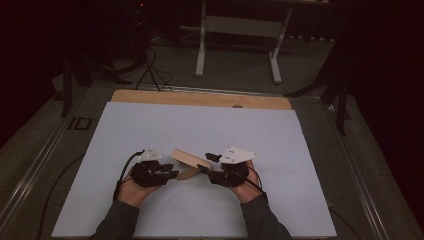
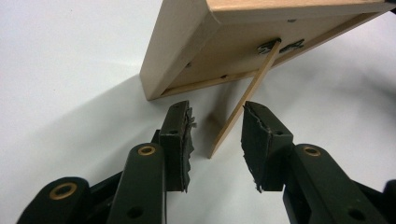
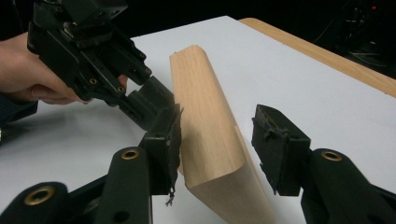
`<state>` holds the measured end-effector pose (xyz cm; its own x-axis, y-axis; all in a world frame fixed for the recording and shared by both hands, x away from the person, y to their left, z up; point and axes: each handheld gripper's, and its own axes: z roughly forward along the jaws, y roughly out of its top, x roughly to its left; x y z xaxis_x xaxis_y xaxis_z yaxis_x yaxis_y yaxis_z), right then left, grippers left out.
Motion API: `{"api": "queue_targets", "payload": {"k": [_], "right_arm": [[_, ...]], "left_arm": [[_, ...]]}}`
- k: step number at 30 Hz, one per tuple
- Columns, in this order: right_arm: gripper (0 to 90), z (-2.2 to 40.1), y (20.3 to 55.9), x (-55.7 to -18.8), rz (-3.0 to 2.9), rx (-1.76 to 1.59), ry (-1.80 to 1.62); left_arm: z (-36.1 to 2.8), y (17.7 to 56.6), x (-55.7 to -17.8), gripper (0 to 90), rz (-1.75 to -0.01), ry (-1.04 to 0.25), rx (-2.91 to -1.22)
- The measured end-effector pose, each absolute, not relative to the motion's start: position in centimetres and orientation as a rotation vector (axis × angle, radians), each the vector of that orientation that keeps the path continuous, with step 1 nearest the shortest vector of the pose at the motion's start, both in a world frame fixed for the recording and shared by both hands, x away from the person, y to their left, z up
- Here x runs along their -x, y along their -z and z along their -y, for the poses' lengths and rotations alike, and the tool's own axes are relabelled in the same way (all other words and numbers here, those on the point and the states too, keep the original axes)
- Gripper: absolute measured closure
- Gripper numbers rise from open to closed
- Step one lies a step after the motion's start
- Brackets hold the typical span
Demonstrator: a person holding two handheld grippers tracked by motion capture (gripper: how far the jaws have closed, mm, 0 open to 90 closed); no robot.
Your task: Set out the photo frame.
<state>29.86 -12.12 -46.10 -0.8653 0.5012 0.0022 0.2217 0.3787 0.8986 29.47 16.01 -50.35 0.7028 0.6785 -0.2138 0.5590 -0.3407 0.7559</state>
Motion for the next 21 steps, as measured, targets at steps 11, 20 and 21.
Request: {"api": "queue_targets", "payload": {"k": [11, 20, 21], "right_arm": [[51.5, 12.56, 45.76, -29.86, -2.346, -0.654, -1.496], [52.1, 13.07, 45.44, -29.99, -2.314, -0.668, -1.507], [52.3, 13.11, 45.42, -29.99, -2.310, -0.672, -1.512]], "left_arm": [[-15.90, 50.02, -29.35, 62.2, -0.939, -0.187, -2.025], [-15.68, 49.72, -29.16, 62.5, -0.926, -0.206, -2.029], [-15.67, 49.68, -29.15, 62.5, -0.924, -0.208, -2.028]]}}
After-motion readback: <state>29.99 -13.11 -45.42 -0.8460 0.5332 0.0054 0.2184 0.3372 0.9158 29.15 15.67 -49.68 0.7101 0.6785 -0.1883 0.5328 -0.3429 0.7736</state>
